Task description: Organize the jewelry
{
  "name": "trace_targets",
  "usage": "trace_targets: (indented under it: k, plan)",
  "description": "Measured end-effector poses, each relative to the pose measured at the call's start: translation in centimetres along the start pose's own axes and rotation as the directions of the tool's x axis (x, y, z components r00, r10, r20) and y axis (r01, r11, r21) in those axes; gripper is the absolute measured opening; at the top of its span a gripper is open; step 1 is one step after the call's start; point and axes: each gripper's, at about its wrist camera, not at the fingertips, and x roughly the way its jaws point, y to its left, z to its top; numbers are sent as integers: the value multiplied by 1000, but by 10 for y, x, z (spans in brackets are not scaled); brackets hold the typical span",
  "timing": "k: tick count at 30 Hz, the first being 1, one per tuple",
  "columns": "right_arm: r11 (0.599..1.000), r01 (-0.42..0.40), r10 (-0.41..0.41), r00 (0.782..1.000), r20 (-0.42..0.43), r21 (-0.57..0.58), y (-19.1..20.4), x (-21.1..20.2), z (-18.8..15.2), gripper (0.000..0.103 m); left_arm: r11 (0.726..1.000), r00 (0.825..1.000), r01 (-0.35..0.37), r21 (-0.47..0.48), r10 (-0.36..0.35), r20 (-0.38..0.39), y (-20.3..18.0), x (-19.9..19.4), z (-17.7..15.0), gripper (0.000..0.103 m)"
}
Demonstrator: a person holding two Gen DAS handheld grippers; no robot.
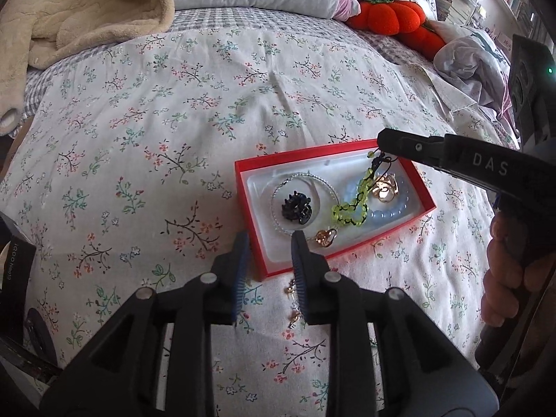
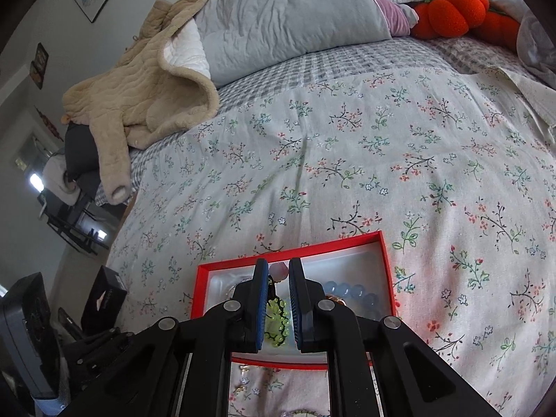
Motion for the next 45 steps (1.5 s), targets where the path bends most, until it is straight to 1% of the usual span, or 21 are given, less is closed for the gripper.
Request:
trace_targets:
  k: [1,3,5,11,14,15,16,17,18,22,26,28,31,37,45]
  plan:
    - [1000,12,-12,1000,4,1,-2,0,1,13,1000,1000,-2,3,2,-1,-1,0,0,29]
    - [999,37,-37,999,2,3,-5,-2,2,15,1000,1000,-9,10,9,-2,-2,0,0,35]
    - [999,42,-42,999,-8,-7,-6,-5,2,15,1000,1000,-16,14,16,2,-3,-1,0,47]
    - [997,64,-65,998,-23,-51,-6,-22,-5,19,999,999,-43,25,43,-6,-3,-2,-5,58]
    - [995,75,-77,997,-25,-67,-7,-31,-10,25,999,999,-42,34,42,-19,-5,-3,-9,63]
    - [994,79,-81,996,-26,-72,-7,-34,-12,32,998,999,-40,40,40,-18,-6,-4,-10,65]
    - [994,80,-82,996,-26,-70,-9,-37,-14,49,998,999,-43,44,43,-17,-7,-4,-12,67]
    - [995,79,-81,996,-27,-66,-10,-39,-17,57,998,999,-49,49,50,-19,-8,-4,-14,69]
    - [995,79,-81,996,-27,-65,-11,-42,-20,61,997,998,-54,53,56,-24,-9,-3,-16,69]
    - [990,104,-107,994,-35,-94,-12,-52,-30,61,997,997,-54,57,57,-46,-12,-2,-23,71]
    - [989,111,-116,992,-43,-103,-16,-64,-40,64,997,997,-52,62,56,-52,-16,-4,-33,79]
    - [988,118,-123,991,-47,-105,-18,-68,-46,68,996,997,-53,68,57,-55,-17,-6,-38,80]
    - [985,128,-136,989,-59,-113,-22,-73,-54,71,995,996,-53,79,58,-63,-19,-6,-45,81]
    - [980,145,-158,984,-86,-140,-27,-76,-70,72,993,994,-66,101,75,-85,-18,-5,-60,81]
    - [968,176,-199,973,-119,-177,-32,-73,-92,74,995,992,-70,69,77,-99,-7,-3,-75,81]
